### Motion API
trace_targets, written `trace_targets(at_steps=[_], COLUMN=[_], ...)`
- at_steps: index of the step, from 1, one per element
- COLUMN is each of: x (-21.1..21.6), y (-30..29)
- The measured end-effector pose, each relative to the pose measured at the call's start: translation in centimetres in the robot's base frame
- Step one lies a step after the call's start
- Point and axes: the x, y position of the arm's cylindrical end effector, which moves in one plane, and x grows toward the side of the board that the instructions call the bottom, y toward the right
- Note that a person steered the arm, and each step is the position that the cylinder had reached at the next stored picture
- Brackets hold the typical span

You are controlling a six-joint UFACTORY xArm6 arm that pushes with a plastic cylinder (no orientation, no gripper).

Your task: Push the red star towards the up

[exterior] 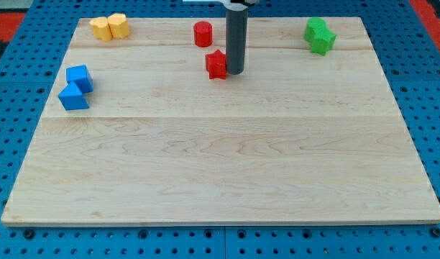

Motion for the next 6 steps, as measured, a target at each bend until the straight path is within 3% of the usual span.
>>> trace_targets(at_steps=[2, 4, 6], x=[-0.2, 2.7, 1.0], y=[-2.8, -5.0, -6.7])
